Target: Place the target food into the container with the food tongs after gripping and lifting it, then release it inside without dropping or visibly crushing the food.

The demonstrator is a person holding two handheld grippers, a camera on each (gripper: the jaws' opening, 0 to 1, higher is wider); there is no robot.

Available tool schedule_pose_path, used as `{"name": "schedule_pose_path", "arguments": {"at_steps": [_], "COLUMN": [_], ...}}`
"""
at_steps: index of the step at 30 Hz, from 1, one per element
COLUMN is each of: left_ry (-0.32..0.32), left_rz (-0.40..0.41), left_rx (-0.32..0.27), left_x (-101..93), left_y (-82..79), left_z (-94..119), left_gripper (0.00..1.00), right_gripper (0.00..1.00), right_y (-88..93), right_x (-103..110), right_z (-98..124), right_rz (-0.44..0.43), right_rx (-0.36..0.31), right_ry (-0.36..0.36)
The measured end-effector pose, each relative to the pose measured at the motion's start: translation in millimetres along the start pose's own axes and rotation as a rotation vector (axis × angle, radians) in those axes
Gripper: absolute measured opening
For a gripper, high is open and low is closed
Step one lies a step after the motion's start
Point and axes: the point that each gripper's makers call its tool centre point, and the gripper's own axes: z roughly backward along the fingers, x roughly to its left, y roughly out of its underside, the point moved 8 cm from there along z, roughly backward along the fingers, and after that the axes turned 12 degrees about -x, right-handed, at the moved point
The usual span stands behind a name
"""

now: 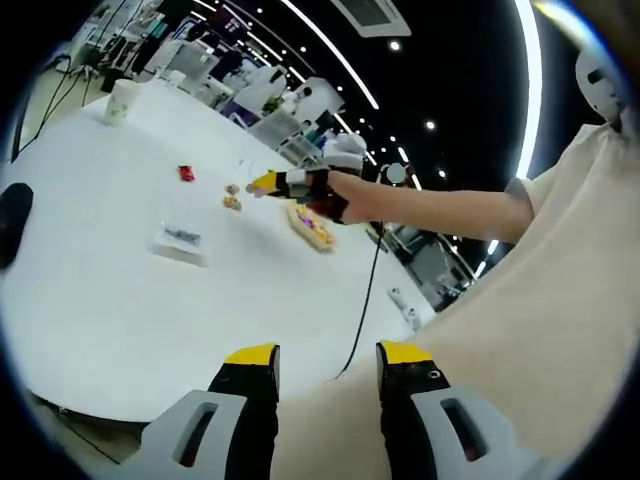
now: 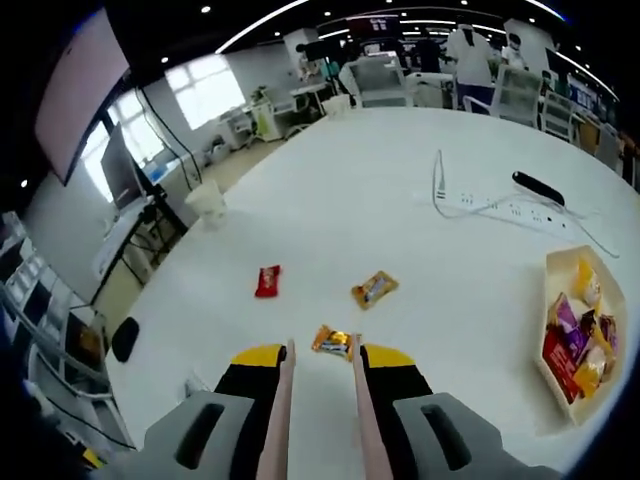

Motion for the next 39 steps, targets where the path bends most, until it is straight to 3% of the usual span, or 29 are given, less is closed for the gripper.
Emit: {"name": "schedule_pose_path", "arguments": {"at_steps": [22,39], "left_ry": [-0.039,-0.044], "left_rz": [0.037,0.052], "left_rx": [-0.002,0.01], "left_x": [8.4,14.7], "left_y": [-2.8,-8.5], "left_z": [4,-1], "left_gripper": [0.37,0.37], "right_gripper": [0.29,0.29], "right_y": [12.9,12.1], "right_x": [-5,-10], "right_z": [-23,-33], "right_rz": [-0.014,-0.009], "right_rx": [0.058,0.071], "right_ry": [0.003,0.009]}}
